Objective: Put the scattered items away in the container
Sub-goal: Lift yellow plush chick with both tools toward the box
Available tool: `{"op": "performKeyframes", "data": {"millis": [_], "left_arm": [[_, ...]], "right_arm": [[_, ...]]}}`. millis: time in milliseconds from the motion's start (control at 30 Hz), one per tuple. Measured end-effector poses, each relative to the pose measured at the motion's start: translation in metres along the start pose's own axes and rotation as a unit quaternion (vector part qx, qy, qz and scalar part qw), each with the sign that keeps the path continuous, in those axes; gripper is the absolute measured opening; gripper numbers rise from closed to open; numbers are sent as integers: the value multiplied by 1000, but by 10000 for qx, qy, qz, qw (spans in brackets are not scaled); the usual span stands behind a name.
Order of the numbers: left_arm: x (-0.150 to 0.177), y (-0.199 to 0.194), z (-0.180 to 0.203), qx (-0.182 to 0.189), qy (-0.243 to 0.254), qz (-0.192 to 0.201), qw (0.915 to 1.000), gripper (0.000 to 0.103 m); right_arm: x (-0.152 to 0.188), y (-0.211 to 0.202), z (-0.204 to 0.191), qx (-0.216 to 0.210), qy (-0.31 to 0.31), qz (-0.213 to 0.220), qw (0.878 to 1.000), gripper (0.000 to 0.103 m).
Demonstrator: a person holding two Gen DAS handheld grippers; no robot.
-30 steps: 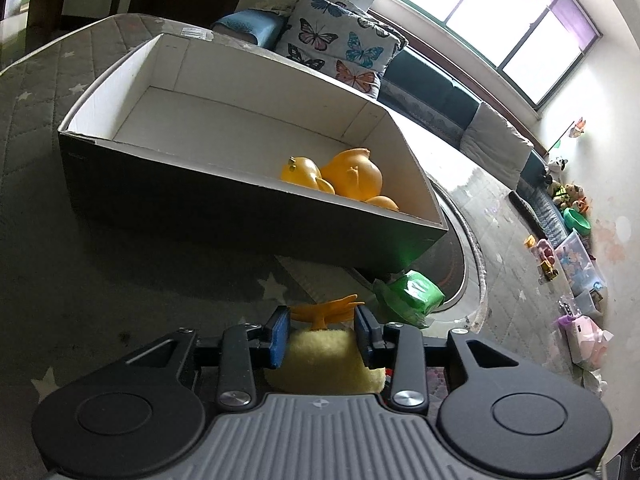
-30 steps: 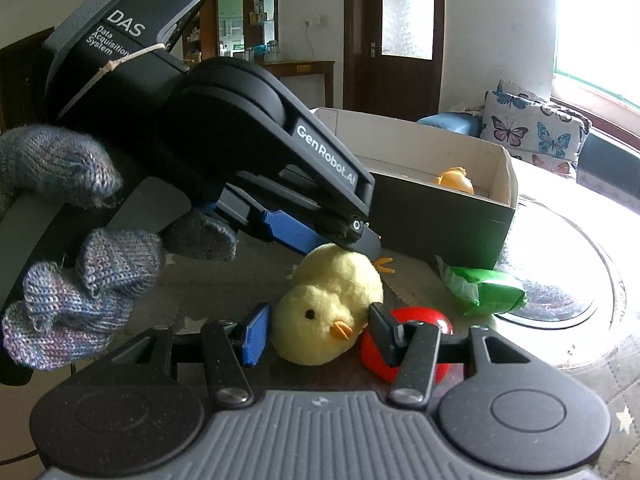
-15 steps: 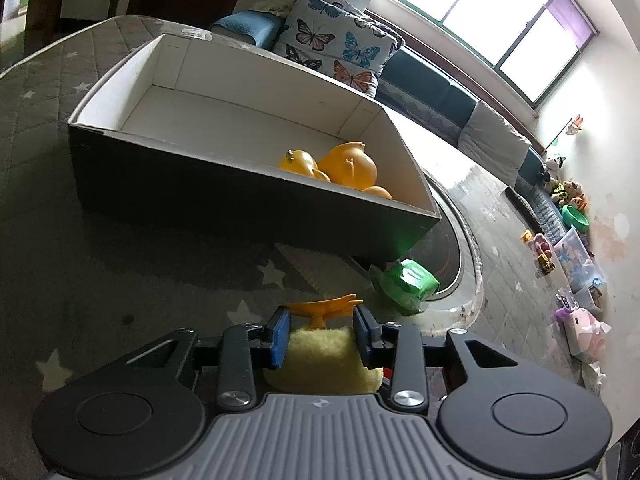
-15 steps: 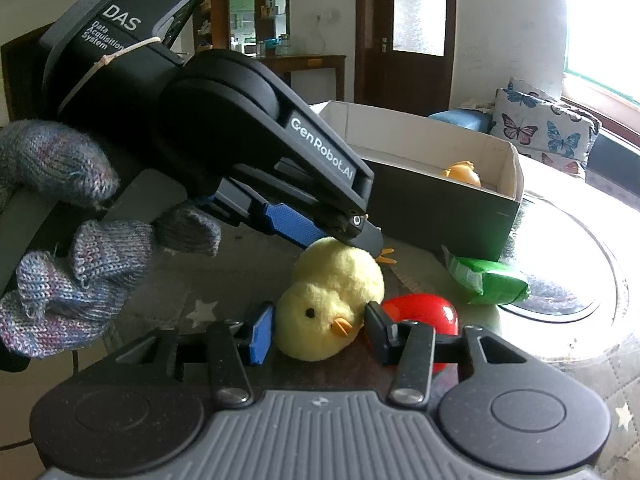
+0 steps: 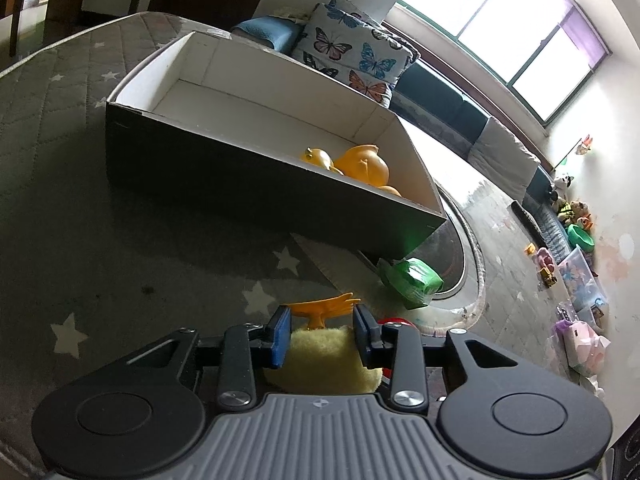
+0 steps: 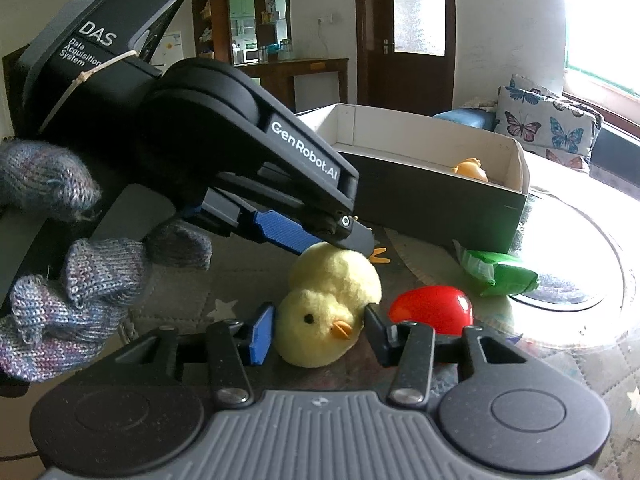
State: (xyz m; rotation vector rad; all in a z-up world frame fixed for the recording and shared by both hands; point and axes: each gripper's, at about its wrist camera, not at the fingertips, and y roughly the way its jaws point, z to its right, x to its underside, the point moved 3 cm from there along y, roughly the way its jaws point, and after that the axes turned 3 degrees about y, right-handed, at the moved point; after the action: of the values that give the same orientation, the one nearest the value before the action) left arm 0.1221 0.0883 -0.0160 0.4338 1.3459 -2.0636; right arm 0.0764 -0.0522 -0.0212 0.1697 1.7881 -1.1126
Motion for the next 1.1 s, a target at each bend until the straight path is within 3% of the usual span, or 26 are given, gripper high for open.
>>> {"op": "performKeyframes", "data": {"millis": [1100], "left_arm": [[4,-12,-13,362,-202,40,9991,39]], "right_arm": [[-4,4,-3,-83,-62,-74,9999,46]]}}
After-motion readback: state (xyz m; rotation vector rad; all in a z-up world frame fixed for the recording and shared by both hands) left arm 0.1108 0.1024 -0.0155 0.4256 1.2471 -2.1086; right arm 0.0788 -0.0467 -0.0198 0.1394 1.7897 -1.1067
